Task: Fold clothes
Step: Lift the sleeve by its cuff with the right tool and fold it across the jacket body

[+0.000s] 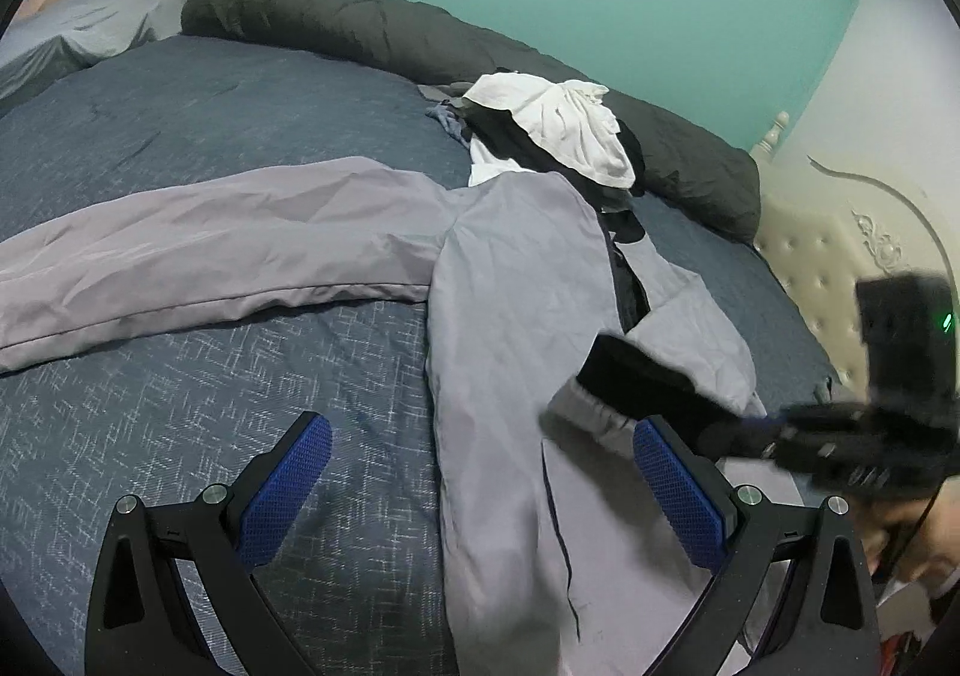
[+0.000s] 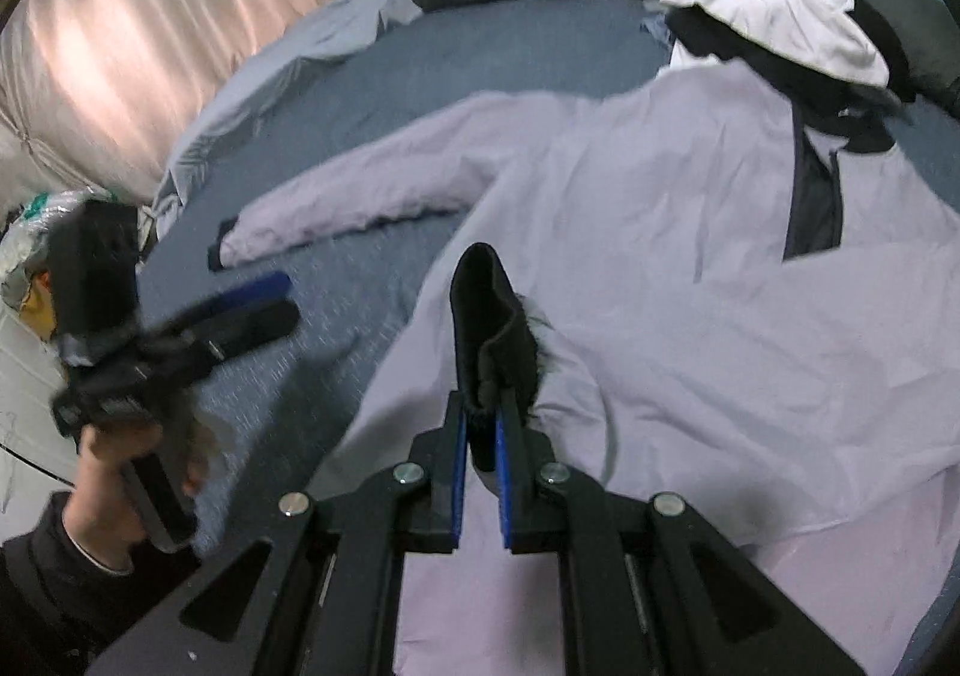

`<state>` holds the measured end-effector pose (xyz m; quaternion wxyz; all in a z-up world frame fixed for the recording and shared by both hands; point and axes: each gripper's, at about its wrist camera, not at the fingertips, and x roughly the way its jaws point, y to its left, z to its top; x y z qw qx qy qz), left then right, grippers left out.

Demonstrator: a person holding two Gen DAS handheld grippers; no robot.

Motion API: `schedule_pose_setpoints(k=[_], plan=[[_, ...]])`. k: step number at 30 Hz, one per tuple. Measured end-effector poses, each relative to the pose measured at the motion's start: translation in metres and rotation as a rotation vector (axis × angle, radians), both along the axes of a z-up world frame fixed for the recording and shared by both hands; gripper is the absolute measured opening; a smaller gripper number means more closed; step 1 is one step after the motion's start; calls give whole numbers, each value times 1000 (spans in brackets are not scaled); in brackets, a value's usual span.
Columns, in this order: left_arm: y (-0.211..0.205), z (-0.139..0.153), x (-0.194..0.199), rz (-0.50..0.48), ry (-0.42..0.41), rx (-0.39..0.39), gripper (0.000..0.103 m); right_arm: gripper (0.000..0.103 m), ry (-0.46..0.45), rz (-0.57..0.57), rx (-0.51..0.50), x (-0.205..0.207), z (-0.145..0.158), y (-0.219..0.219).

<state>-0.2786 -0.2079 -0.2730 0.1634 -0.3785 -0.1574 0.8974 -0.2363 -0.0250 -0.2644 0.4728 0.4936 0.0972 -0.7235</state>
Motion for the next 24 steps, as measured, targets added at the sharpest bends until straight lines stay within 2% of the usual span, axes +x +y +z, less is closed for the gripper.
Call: schedule_pose_setpoints(k=[4, 7, 9, 11, 18, 24], plan=[[2, 0, 1, -8, 2, -5, 103, 8, -46, 22, 30, 5, -17, -3], [5, -1, 1, -11, -1, -9, 103, 13, -77, 40, 32, 8, -21, -7], [6, -3, 0, -14, -5, -12, 103, 25, -102, 52, 38, 8, -24, -9], [8, -3, 1, -18, -7, -16, 103, 31, -101, 54, 37, 10, -24, -6], [12, -7, -1, -36, -18, -22, 103, 31, -126, -67, -63, -10, -19, 33], [17, -11, -2, -44, -28, -31, 103, 31, -151, -77, 16, -14, -40, 19]])
